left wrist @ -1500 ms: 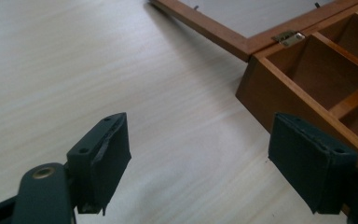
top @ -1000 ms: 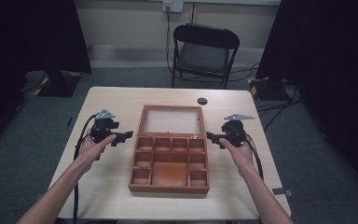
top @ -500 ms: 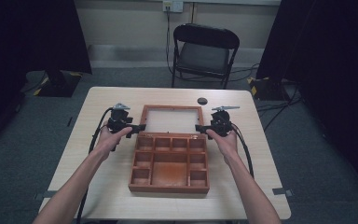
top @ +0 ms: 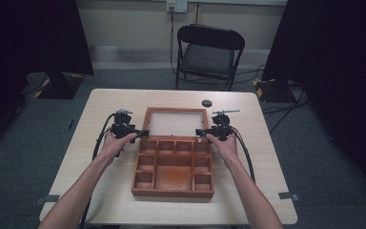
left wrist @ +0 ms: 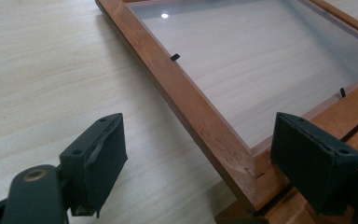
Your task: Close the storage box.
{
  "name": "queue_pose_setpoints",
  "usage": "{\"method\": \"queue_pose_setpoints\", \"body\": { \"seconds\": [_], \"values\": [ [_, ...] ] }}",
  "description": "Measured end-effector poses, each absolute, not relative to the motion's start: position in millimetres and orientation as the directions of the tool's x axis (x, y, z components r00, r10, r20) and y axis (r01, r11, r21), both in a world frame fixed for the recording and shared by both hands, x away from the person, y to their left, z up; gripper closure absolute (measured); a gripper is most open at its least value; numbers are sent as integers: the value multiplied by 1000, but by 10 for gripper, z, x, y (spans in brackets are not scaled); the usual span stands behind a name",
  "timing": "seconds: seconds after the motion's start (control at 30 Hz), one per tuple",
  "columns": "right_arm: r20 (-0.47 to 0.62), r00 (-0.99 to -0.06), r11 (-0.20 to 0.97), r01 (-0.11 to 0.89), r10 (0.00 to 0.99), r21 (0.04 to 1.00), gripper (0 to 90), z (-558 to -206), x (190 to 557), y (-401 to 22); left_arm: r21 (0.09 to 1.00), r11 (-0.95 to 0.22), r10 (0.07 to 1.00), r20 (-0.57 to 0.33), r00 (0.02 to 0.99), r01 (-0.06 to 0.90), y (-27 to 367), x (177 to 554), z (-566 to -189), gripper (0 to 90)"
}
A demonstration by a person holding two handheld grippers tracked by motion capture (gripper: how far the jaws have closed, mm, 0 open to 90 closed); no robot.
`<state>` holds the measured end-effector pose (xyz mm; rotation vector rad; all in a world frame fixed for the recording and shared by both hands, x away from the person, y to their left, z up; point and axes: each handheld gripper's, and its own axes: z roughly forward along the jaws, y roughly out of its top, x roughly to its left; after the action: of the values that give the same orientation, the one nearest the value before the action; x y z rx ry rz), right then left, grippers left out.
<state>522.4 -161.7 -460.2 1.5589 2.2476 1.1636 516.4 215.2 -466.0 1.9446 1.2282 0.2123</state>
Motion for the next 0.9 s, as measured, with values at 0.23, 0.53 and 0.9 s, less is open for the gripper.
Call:
{"method": "queue_pose_setpoints", "body": {
  "seconds": [0.23, 0.53, 0.9],
  "values": [
    [306, -441, 146, 737, 844, 660, 136, -4708, 5271, -1575, 703, -202, 807, -276, 523, 682, 2052, 5188, -4682, 166],
    [379, -415, 84, 758, 827, 647, 125, -4777, 5272, -1553, 692, -175, 791, -324, 518, 701, 1975, 5211, -4722, 142],
    [472, -407, 46, 793, 782, 607, 100, -4853, 5324, -1517, 670, -160, 770, -375, 516, 725, 1963, 5237, -4750, 142]
  ]
}}
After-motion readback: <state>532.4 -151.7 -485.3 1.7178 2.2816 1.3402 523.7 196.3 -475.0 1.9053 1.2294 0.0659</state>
